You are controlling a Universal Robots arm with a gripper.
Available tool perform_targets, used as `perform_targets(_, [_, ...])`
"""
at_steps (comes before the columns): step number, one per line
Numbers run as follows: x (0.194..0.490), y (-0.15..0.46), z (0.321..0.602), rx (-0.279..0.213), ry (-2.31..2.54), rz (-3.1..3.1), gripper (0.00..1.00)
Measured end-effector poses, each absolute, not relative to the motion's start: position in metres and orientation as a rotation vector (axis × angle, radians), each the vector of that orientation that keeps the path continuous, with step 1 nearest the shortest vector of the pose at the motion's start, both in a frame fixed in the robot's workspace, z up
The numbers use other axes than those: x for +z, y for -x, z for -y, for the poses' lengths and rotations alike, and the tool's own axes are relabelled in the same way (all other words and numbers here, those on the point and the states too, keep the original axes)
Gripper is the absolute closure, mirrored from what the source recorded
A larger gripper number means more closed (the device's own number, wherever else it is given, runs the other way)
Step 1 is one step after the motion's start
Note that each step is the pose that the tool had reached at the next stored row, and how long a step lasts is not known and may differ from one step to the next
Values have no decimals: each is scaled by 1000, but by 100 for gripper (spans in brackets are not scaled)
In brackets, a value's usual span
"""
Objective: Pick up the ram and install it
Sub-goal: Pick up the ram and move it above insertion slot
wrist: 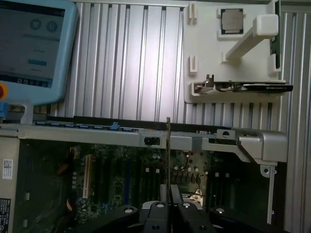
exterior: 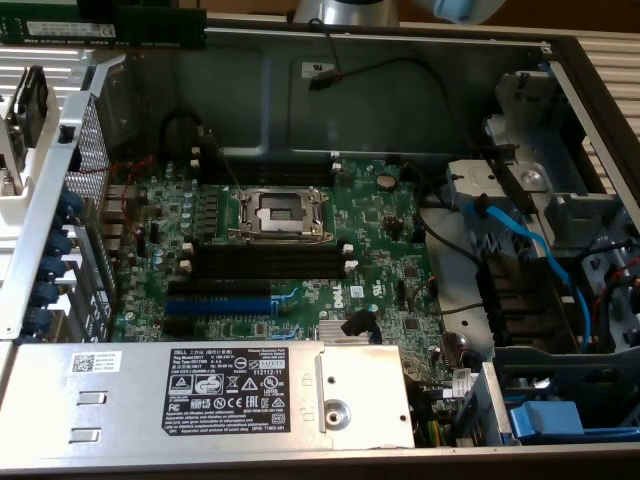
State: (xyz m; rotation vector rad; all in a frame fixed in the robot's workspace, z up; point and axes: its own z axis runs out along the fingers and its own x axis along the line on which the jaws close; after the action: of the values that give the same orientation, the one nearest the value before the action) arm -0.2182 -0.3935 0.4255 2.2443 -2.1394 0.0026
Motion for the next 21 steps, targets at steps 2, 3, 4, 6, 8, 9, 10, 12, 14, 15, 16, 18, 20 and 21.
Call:
perform_targets(2, [426, 212, 394, 1, -2245, 2140, 88])
perform_targets(3, [426, 209, 394, 0, -2245, 2141, 88])
perform_targets(4, [426, 206, 394, -1, -2246, 2141, 88])
perform_targets(6, [426, 201, 394, -3, -2247, 2142, 88])
perform_targets(8, [426, 195, 394, -5, -2248, 2143, 88])
perform_targets(9, [426, 192, 394, -7, -2249, 2144, 88])
perform_targets(10, [425, 189, 394, -9, -2250, 2145, 88])
perform_targets(12, [426, 183, 394, -12, -2252, 2146, 88])
perform_targets(14, [426, 177, 394, -16, -2253, 2148, 88])
perform_targets(15, [425, 174, 394, -18, -2254, 2149, 88])
perform_targets(16, [426, 171, 394, -20, -2255, 2149, 88])
perform_targets(18, [425, 164, 394, -23, -2257, 2151, 88])
perform_targets(20, [425, 158, 394, -28, -2260, 2153, 88])
perform_targets(21, [424, 156, 394, -32, -2261, 2155, 88])
